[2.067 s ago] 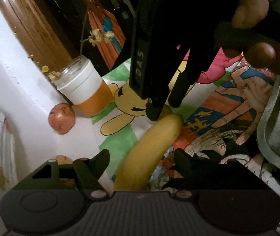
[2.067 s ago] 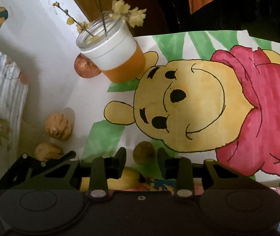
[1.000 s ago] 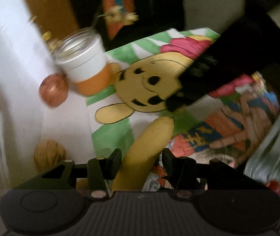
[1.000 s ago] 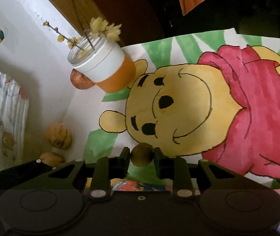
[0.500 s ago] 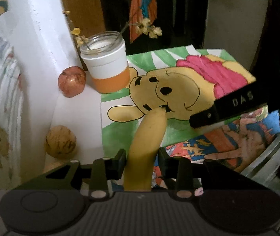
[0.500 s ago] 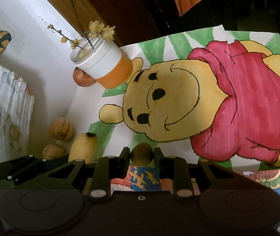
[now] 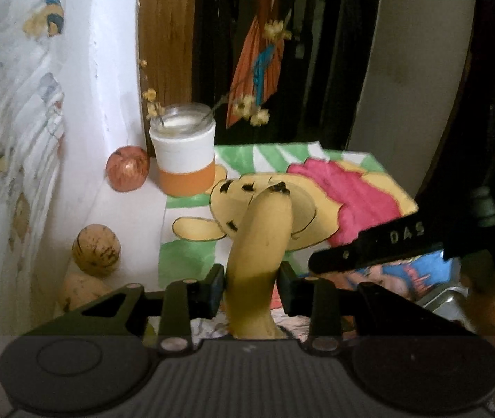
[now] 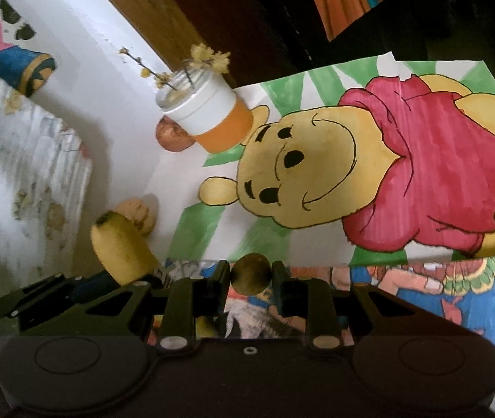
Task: Organize fruits
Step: 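Lift the banana with the left gripper while the right carries the brown fruit toward the tray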
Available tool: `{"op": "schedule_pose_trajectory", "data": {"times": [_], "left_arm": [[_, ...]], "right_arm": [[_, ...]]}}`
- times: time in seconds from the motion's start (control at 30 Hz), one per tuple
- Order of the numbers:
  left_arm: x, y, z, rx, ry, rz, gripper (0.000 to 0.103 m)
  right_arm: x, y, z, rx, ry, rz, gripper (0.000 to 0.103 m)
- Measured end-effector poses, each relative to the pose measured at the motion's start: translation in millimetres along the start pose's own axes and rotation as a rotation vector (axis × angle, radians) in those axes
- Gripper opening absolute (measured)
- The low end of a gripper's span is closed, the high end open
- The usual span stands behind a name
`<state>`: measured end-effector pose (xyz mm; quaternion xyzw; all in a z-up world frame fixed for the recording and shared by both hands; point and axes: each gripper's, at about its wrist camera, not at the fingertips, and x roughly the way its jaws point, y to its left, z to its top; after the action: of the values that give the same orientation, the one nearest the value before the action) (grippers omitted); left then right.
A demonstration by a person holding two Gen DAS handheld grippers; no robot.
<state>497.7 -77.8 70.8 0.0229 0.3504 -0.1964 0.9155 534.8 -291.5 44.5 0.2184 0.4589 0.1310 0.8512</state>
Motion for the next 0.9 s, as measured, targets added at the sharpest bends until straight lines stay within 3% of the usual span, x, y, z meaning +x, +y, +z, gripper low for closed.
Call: {"op": "schedule_pose_trajectory", "data": {"times": [0.4,0.9], "left_arm": [[-51.7,-31.8,-11.6,0.003,-0.043,-0.045,0.035],[-117.0,-104.3,-78.6,0.007,0.008,-0.178,0.035]], "right_arm": [[-76.4,3.6,-39.6,-0.049,-0.059,0.013,0.028],[-171.5,-18.8,-141.6,-0.057,-0.046,-0.003,0.028]]}}
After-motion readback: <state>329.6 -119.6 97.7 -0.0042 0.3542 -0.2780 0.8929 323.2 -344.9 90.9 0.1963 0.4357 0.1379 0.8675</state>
